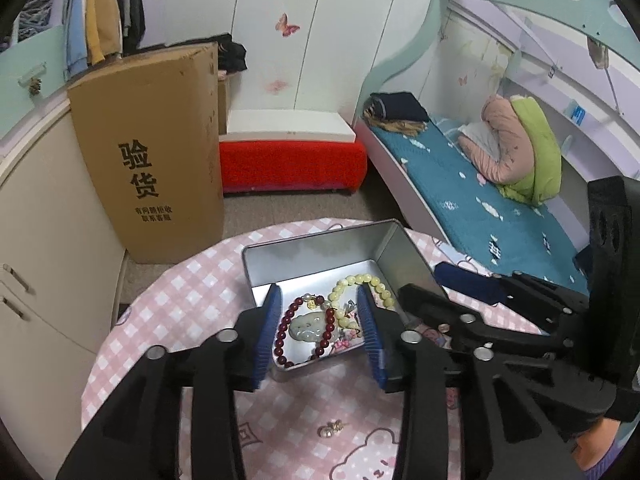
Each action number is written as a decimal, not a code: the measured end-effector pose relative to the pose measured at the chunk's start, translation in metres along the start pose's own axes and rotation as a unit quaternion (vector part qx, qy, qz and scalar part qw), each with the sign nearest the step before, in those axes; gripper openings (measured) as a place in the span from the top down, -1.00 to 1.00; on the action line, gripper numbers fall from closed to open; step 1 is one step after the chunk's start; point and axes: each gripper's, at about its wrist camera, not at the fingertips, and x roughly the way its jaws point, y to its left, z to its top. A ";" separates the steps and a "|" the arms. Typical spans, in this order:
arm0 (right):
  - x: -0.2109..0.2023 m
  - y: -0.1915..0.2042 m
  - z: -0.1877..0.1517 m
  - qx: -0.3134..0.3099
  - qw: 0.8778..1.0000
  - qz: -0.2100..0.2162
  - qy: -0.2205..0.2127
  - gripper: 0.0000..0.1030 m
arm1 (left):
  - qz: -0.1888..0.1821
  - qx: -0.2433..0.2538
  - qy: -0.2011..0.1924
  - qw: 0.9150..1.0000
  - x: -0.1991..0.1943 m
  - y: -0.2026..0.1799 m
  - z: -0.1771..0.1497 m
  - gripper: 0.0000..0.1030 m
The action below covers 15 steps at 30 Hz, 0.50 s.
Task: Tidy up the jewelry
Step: 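Open both tools and withdraw them from the box toward the remaining jewelry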
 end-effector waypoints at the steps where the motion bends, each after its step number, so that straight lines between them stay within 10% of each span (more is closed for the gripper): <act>1: -0.005 -0.001 -0.001 -0.001 1.000 -0.001 -0.002 0.15 | 0.003 -0.001 -0.007 1.000 -0.005 0.000 -0.001 0.03; 15: -0.067 -0.008 -0.043 0.012 0.998 -0.042 -0.039 -0.09 | 0.025 -0.011 -0.052 0.998 -0.056 0.000 -0.046 -0.33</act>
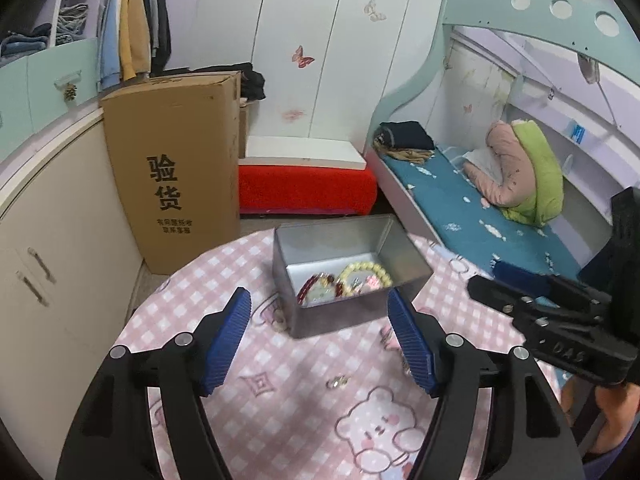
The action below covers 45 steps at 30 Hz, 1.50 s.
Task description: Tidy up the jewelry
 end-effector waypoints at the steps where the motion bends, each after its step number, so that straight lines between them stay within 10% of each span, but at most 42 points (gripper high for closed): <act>1: -0.001 -0.001 -0.004 0.001 1.000 -0.003 0.002 -0.10 | 0.004 -0.001 0.002 1.000 0.001 0.000 -0.005 -0.35; 25: 0.044 -0.015 -0.082 0.029 0.996 -0.019 0.080 -0.10 | 0.018 0.030 0.090 0.995 0.066 -0.009 -0.072 -0.38; 39: 0.051 -0.010 -0.084 0.023 0.996 -0.013 0.087 -0.10 | -0.004 0.053 0.092 0.994 0.080 -0.013 -0.069 0.78; 45: 0.053 -0.002 -0.085 0.013 0.996 -0.013 0.088 -0.10 | -0.019 0.061 0.089 0.994 0.080 -0.016 -0.072 0.82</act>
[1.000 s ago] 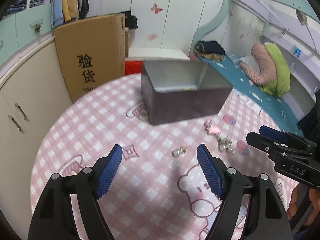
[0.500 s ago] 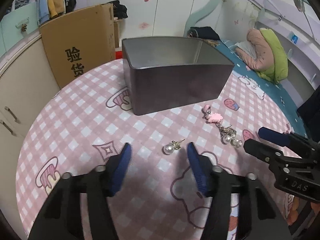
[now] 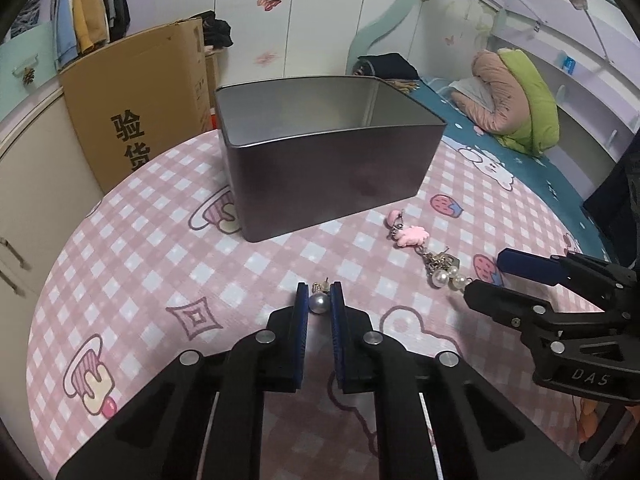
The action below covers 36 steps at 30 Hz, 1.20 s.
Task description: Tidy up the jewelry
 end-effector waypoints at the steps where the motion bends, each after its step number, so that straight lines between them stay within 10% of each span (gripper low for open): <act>1: 0.000 0.001 0.000 -0.001 1.000 0.000 0.000 -0.10 | -0.002 -0.002 0.000 1.000 -0.001 0.001 0.000 0.82; 13: 0.009 0.019 0.004 -0.032 0.999 -0.012 0.002 -0.06 | -0.006 -0.016 -0.021 1.000 -0.035 0.013 -0.004 0.82; 24: 0.009 0.022 0.008 -0.062 0.998 -0.032 0.007 0.80 | -0.025 -0.033 -0.022 0.999 -0.045 0.019 -0.006 0.82; 36: -0.045 0.014 0.015 -0.053 0.998 -0.021 -0.041 0.80 | -0.040 -0.031 -0.034 0.998 -0.061 0.011 -0.004 0.82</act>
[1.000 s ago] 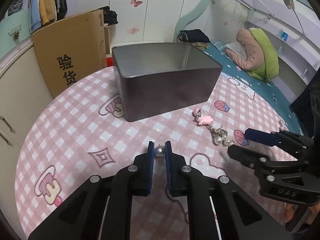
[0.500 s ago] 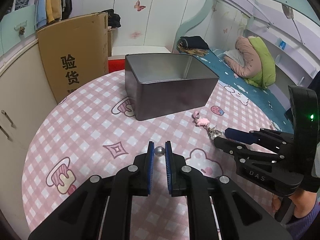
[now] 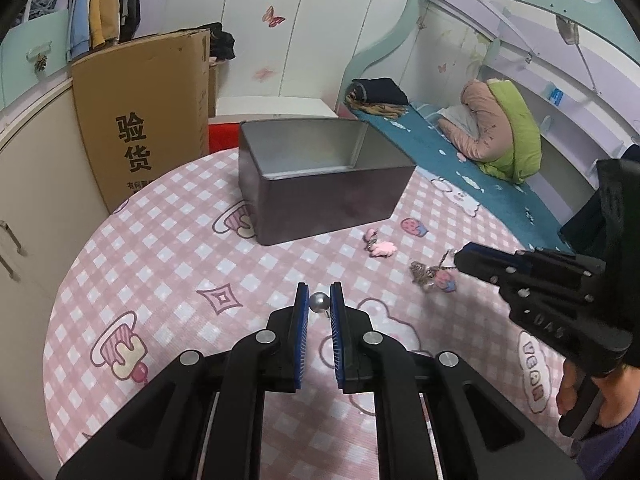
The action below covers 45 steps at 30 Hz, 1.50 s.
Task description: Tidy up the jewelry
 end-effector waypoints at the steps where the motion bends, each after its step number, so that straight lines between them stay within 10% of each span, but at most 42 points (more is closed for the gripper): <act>1: -0.006 -0.001 0.002 0.001 1.000 0.002 -0.006 0.80 | -0.001 0.001 -0.003 1.000 -0.003 -0.001 0.001 0.82; 32: -0.088 0.014 0.098 -0.023 0.992 0.041 -0.118 0.80 | -0.052 0.027 -0.074 0.996 -0.056 -0.014 0.102 0.82; 45: -0.029 0.010 0.143 -0.011 0.994 0.051 -0.095 0.80 | -0.064 -0.017 0.012 0.998 0.023 0.011 0.143 0.82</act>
